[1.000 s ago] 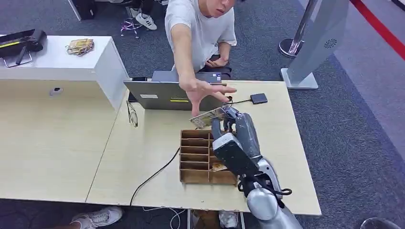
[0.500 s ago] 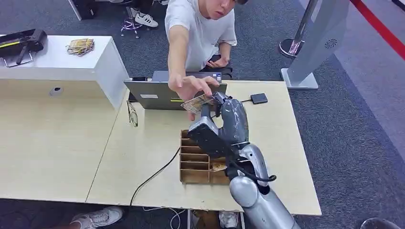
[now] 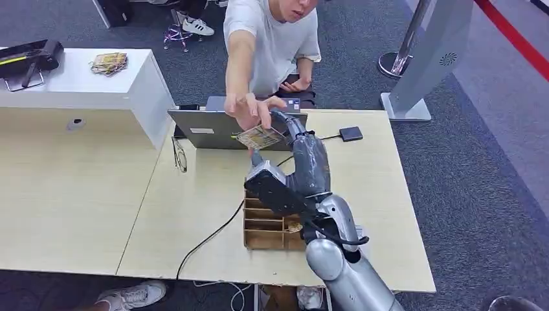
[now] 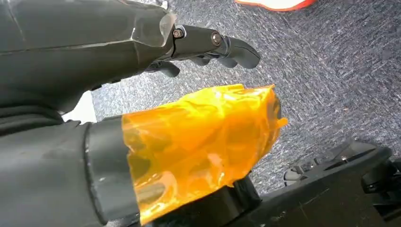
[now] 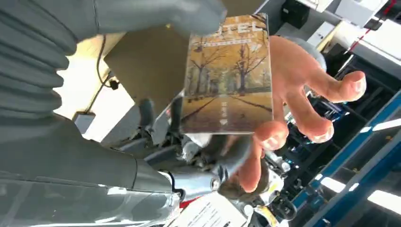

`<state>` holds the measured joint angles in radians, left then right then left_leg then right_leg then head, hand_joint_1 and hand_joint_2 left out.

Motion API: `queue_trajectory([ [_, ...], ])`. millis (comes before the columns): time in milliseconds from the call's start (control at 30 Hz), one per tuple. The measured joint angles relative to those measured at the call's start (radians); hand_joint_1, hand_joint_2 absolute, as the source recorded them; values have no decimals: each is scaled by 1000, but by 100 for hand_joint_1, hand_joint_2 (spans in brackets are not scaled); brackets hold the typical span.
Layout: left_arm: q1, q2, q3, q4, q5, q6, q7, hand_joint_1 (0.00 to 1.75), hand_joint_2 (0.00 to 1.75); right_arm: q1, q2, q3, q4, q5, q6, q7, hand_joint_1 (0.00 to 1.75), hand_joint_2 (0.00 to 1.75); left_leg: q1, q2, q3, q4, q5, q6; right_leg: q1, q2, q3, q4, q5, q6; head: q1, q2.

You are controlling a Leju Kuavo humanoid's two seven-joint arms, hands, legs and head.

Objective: Pass the card to the sensor for recognition and then transmit it.

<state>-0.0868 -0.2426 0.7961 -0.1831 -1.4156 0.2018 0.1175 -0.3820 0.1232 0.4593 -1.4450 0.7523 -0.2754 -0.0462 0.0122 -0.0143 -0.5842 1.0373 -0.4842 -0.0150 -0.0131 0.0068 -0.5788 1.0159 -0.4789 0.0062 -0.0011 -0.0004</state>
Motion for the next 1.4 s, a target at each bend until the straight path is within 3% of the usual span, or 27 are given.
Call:
queue_trajectory([
  [767, 3, 0, 3, 0, 41, 14, -5, 0, 0, 129, -5, 36, -146, -116, 1, -171, 0, 0, 0, 0, 0, 0, 0, 0, 0, 0, 0, 0, 0, 0, 0, 0],
  [1133, 2, 0, 11, 0, 52, 8, -3, 0, 0, 165, -13, 64, -189, -124, -5, -195, 0, 0, 0, 0, 0, 0, 0, 0, 0, 0, 0, 0, 0, 0, 0, 0],
  [1167, 2, 0, 12, 0, 53, 8, -3, 0, 0, 168, -15, 65, -191, -124, -6, -196, 0, 175, 0, 0, 0, 0, 0, 0, 0, 0, 0, 0, 0, 0, 0, 0],
  [1400, 2, 0, 18, 0, 48, 8, -3, 0, 0, 179, -27, 67, -188, -108, -21, -191, 0, 175, 0, 0, 0, 0, 0, 0, 0, 0, 0, 0, 0, 0, 0, 0],
])
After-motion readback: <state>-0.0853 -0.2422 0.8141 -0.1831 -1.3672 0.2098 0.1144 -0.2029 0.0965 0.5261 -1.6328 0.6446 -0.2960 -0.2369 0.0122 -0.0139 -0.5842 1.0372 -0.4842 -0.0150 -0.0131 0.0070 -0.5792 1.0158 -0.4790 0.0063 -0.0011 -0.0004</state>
